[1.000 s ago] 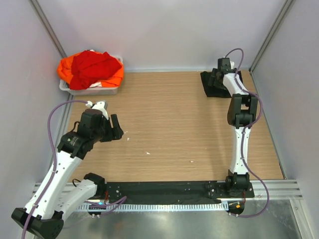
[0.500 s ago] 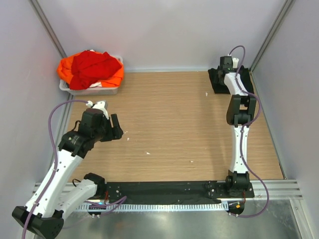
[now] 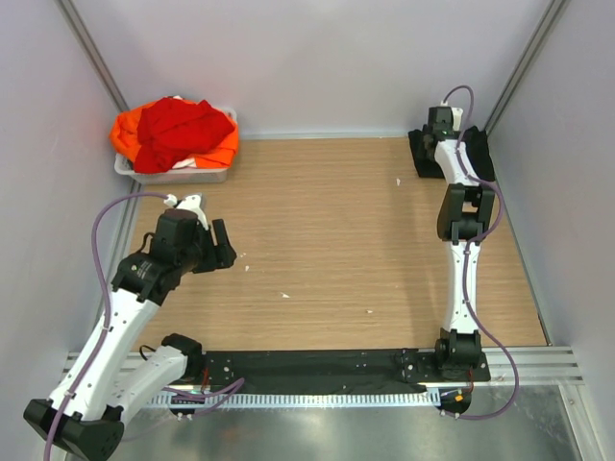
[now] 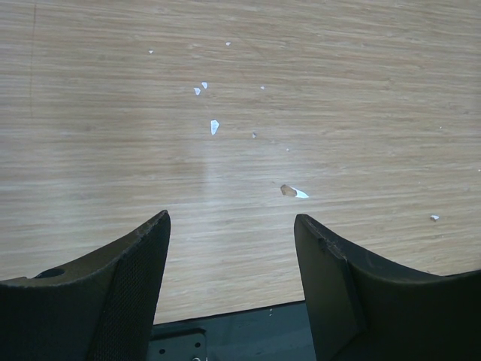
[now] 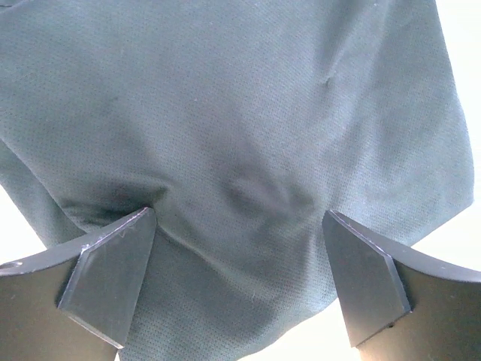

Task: Fold and stack the t-shirts
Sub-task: Neatly place the folded tshirt to the corner, then reset both grippers

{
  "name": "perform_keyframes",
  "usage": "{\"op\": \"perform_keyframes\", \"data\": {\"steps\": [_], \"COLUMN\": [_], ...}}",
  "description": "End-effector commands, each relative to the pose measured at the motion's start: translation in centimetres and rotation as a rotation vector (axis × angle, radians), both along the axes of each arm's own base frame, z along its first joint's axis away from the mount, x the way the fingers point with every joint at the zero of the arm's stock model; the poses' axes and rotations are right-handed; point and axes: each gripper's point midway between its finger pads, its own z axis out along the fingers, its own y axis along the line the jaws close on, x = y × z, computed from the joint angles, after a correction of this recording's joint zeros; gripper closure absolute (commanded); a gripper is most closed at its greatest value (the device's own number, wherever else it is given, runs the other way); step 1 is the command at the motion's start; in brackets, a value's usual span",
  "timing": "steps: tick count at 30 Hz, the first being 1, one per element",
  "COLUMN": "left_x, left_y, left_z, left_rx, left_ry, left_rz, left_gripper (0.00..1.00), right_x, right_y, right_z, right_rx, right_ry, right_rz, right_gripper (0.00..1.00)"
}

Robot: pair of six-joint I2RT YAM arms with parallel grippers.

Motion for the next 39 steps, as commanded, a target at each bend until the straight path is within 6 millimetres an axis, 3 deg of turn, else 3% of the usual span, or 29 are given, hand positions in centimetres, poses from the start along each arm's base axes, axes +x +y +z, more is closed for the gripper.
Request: {"op": "perform_keyframes", "data": {"steps": [1,2,3,6,7,9,10,11,12,13,14,15,16,17,18,19,20,24,27,31,39], "left_x": [0.5,0.5,0.5,0.4,0.3,0.3,0.3,0.2,0.3,0.3,0.2,0.2,0.2,0.2,0.2,0.2,0.1,0.1,0.1,0.0,-0.1], "left_y": [0.3,0.3,0.4,0.5,0.6,0.8,0.8,0.9,1.0,1.2,1.2,1.4,1.4,1.5,1.6,1.8,1.9,2.1,2.2,2.2,2.2], "left_z": [0.7,0.8,0.9,1.1,1.2,1.3,1.4,1.5,1.6,1.6,1.7,1.7,1.9,1.9,1.8,2.0,2.0,2.0,2.1,2.3,2.5], "left_rx": [-0.003,-0.002,-0.003,-0.003,-0.004,-0.002,-0.003,-0.002,-0.001,0.003,0.004,0.009,0.005,0.008,0.010,0.013,0.014,0.016,0.017,0.013,0.007], "left_ry": [-0.050,-0.052,-0.056,-0.068,-0.073,-0.082,-0.086,-0.089,-0.094,-0.095,-0.098,-0.099,-0.105,-0.106,-0.107,-0.112,-0.114,-0.117,-0.119,-0.128,-0.135], "left_rz": [0.015,0.018,0.019,0.026,0.029,0.037,0.038,0.043,0.049,0.053,0.058,0.063,0.069,0.072,0.077,0.085,0.091,0.101,0.106,0.110,0.106], "left_gripper": [0.32,0.32,0.32,0.32,0.32,0.31,0.31,0.31,0.30,0.29,0.29,0.28,0.28,0.28,0.28,0.28,0.28,0.28,0.27,0.27,0.27], "right_x": [1.3,1.2,0.8,-1.5,-3.2,-5.4,-8.0,-9.5,-11.7,-13.4,-16.1,-18.4,-20.9,-23.3,-25.9,-28.2,-29.9,-36.7,-39.5,-41.4,-42.5], "right_y": [0.3,1.0,1.6,4.3,4.6,9.7,11.3,13.8,17.3,19.9,21.7,23.5,26.6,27.8,28.7,30.6,31.3,30.9,30.8,29.7,28.4], "right_z": [8.4,10.1,14.1,17.5,20.5,22.2,23.0,23.3,20.0,19.6,22.6,18.7,18.4,19.4,16.1,15.3,14.3,9.7,7.7,6.4,7.6], "right_rx": [0.008,0.019,0.023,0.043,0.069,0.145,0.180,0.241,0.275,0.311,0.363,0.401,0.442,0.508,0.531,0.560,0.577,0.647,0.671,0.661,0.700], "right_ry": [-0.168,-0.199,-0.266,-0.289,-0.330,-0.341,-0.338,-0.350,-0.289,-0.291,-0.369,-0.313,-0.306,-0.342,-0.281,-0.258,-0.243,-0.209,-0.170,-0.124,-0.158], "right_rz": [0.028,0.036,0.046,0.063,0.054,0.115,0.144,0.181,0.247,0.302,0.354,0.388,0.459,0.475,0.494,0.543,0.561,0.539,0.560,0.534,0.480], "right_gripper": [0.00,0.00,0.00,0.00,0.00,0.00,0.00,0.00,0.00,0.00,0.00,0.00,0.00,0.00,0.00,0.00,0.00,0.00,0.00,0.00,0.00]}}
